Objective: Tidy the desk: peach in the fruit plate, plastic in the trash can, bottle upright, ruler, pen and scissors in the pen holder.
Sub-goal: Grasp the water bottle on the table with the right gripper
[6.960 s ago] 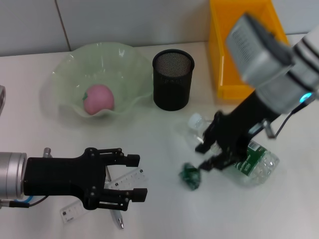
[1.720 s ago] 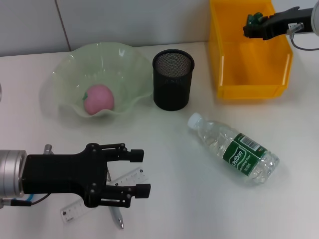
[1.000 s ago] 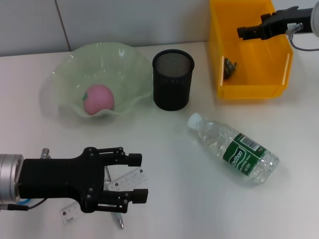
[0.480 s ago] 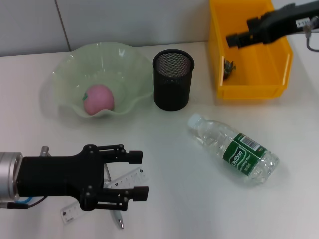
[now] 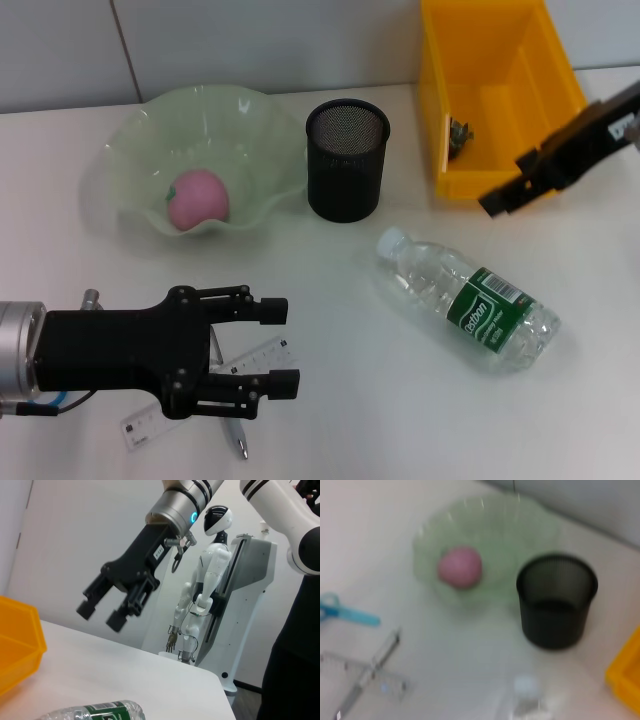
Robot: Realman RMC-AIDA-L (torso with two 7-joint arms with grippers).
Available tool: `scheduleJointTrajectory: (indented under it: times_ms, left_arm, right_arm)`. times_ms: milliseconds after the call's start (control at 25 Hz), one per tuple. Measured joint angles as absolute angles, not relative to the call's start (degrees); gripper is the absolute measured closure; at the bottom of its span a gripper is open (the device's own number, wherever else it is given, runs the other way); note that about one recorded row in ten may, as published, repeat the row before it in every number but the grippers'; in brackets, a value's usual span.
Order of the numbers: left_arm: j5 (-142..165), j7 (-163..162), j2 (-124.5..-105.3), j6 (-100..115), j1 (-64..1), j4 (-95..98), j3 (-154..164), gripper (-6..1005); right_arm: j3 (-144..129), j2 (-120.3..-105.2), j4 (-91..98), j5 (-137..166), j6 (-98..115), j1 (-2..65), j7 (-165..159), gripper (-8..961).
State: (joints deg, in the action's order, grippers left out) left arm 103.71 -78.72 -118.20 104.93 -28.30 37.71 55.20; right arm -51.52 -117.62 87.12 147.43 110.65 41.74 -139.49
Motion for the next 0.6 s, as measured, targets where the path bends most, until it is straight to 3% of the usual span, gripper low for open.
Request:
scheduleJointTrajectory:
  times_ms: [600]
  left_arm:
    - [103.65,-78.65,-118.31,104.85,-28.00,37.74,55.19,261]
  right_arm:
    - [-57.84,-117.71,71.95,155.29,111.26,46.59,-141.97,170]
